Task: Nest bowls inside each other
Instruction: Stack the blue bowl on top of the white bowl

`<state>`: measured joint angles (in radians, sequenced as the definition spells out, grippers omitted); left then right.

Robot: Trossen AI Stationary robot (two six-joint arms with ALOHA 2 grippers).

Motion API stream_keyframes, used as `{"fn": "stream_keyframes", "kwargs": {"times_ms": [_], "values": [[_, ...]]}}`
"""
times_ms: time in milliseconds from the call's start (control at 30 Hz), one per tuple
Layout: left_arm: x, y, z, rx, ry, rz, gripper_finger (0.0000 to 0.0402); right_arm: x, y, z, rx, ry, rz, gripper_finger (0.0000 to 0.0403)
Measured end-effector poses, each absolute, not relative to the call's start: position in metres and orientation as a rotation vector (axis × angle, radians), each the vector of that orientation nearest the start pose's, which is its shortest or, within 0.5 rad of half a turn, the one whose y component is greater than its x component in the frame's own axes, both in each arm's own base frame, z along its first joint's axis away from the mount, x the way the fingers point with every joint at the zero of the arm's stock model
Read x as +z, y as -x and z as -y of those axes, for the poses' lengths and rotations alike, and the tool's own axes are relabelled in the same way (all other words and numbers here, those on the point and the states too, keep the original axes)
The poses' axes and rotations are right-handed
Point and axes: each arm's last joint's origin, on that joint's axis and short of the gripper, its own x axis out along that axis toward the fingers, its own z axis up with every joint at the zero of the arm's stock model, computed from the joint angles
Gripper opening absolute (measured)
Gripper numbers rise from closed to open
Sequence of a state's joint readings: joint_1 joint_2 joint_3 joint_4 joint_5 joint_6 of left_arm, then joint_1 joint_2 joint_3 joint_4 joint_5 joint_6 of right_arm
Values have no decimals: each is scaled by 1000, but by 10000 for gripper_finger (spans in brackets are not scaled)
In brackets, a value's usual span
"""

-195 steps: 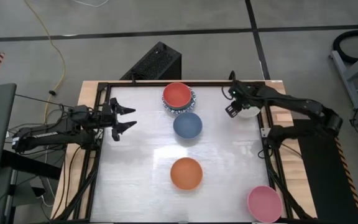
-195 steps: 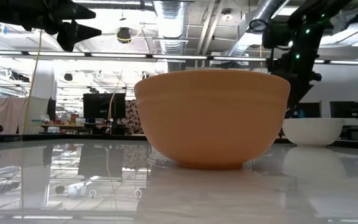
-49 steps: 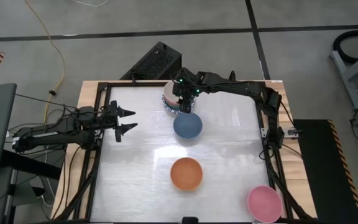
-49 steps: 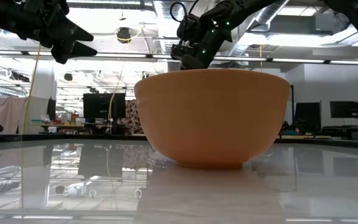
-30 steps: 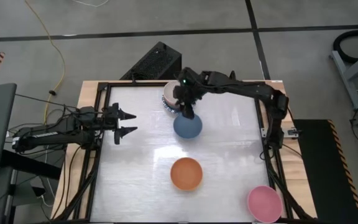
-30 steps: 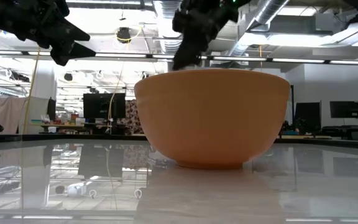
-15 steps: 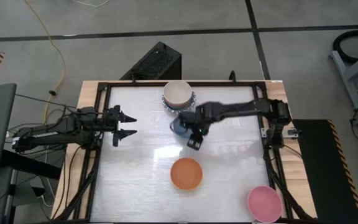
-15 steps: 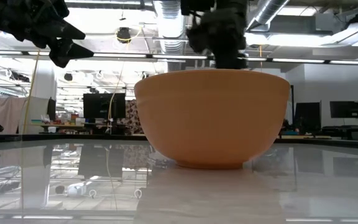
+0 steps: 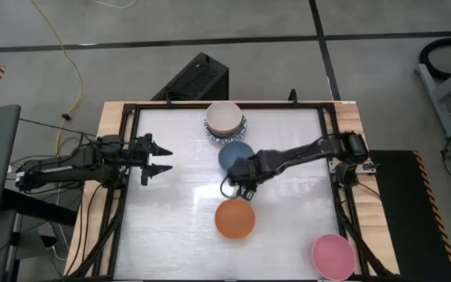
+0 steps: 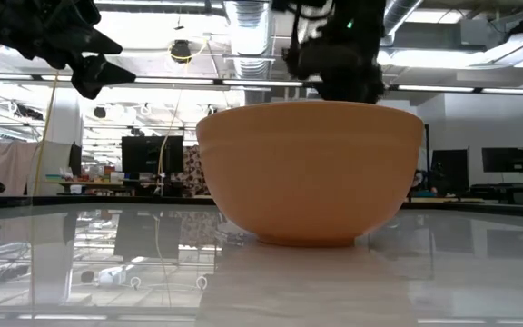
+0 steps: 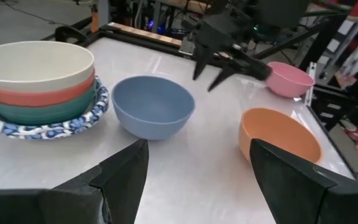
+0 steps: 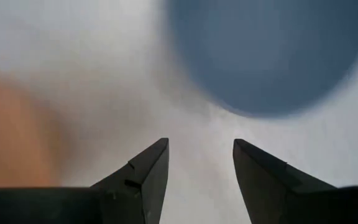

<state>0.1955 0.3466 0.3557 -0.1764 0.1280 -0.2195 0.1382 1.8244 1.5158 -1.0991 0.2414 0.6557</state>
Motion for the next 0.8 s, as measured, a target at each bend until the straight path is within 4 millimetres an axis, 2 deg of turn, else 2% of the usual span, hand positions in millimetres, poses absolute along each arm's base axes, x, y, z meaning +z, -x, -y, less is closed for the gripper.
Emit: {"fn": "stream_keyframes", "kwargs": {"times_ms": [200,333,500,800], "values": [[239,-110,-18,85,218,-157,270,255,-370,-77,-199,12,-1082,198],[240,-110,-18,94,213,-149,270,262,-381,-84,-97,113,-956,198],[240,-110,-18,95,212,-149,270,262,-384,-69,-133,105,-955,198],[240,-110,-19,112,202,-150,270,250,-387,-44,-219,56,-1032,198]]}}
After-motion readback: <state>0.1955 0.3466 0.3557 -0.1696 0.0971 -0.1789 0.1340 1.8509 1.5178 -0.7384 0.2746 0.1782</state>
